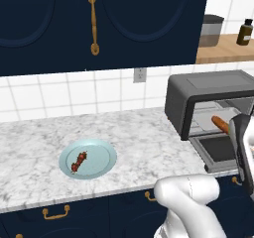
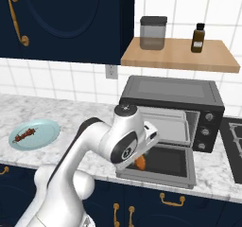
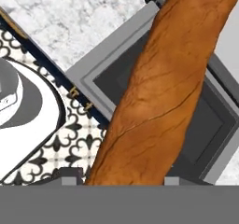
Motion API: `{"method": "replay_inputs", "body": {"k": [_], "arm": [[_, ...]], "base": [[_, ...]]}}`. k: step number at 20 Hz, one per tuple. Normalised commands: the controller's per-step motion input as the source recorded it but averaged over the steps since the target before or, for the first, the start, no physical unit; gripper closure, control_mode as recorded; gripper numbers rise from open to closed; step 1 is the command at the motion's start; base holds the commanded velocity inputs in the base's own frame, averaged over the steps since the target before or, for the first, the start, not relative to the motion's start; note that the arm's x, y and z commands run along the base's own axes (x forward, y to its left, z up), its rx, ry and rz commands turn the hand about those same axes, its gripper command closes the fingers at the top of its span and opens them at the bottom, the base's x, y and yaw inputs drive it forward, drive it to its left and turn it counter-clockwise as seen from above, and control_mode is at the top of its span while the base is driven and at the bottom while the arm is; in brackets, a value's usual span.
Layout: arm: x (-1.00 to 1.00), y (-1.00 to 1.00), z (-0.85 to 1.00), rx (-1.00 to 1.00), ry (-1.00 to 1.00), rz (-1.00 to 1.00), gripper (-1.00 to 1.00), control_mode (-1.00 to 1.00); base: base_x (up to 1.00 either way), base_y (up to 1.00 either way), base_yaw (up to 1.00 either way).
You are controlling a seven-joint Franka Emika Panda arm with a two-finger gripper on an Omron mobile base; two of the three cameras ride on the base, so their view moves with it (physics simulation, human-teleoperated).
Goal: Pick up the kebab skewer and baguette bread, and place them inside the toaster oven. Close the toaster oven door and start by setting the timer.
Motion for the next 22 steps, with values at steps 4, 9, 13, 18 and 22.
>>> {"method": "replay_inputs", "body": {"k": [4, 9, 13, 18, 22], "arm": [[0.21, -0.28, 0.00, -0.21, 0.20, 0.00, 1.00, -1.00], [0.30, -0.08, 0.00, -0.01, 0.11, 0.00, 1.00, -1.00], [0.45, -0.16, 0.00, 0.00, 0.00, 0.00, 1.00, -1.00], [0.49, -0.06, 0.00, 0.00, 0.00, 0.00, 1.00, -1.00], [0.49, 0.00, 0.00, 0.00, 0.00, 0.00, 1.00, -1.00]], "base": [[0.00, 0.00, 0.00], [0.00, 0.00, 0.00], [0.00, 0.00, 0.00], [0.00, 0.00, 0.00], [0.00, 0.00, 0.00]]}}
